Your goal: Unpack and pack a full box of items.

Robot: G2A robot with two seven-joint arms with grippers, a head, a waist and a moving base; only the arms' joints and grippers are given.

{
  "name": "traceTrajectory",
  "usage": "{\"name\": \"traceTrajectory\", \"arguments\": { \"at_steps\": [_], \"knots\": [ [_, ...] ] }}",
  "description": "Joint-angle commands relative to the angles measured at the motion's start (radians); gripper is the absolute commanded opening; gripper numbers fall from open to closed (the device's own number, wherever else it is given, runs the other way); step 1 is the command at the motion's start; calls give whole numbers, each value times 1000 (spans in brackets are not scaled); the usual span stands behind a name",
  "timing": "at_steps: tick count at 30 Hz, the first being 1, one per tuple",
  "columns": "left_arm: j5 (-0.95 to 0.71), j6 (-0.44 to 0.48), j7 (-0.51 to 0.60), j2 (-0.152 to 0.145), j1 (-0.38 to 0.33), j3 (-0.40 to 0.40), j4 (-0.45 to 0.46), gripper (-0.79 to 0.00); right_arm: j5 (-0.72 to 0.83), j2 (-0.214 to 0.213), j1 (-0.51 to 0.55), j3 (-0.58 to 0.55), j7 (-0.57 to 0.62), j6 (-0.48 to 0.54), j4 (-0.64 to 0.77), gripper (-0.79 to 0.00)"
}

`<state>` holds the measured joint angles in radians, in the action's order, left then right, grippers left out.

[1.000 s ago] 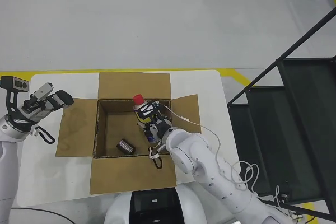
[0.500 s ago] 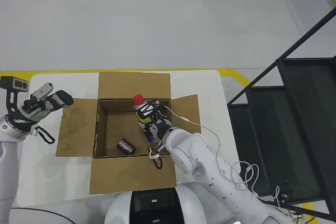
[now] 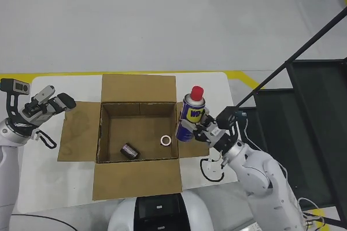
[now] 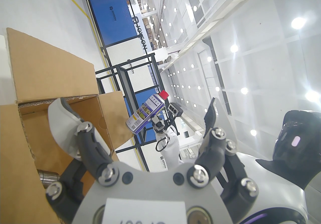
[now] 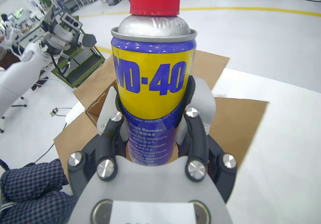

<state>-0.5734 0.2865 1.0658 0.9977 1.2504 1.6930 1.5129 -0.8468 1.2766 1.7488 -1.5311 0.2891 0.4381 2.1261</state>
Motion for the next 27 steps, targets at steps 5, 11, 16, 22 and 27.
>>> {"name": "traceTrajectory", "arguments": {
  "at_steps": [5, 11, 16, 22, 27],
  "knots": [
    [0, 0, 0, 0, 0, 0, 0, 0, 121, -12, 69, -114, -61, 159, -23, -785],
    [0, 0, 0, 0, 0, 0, 0, 0, 121, -12, 69, -114, -61, 159, -23, -785],
    [0, 0, 0, 0, 0, 0, 0, 0, 121, -12, 69, -114, -61, 159, -23, -785],
    [0, 0, 0, 0, 0, 0, 0, 0, 176, -11, 57, -138, -99, 120, -36, -785],
    [0, 0, 0, 0, 0, 0, 0, 0, 233, -12, 59, -254, -214, 57, -118, -785]
  ]
}}
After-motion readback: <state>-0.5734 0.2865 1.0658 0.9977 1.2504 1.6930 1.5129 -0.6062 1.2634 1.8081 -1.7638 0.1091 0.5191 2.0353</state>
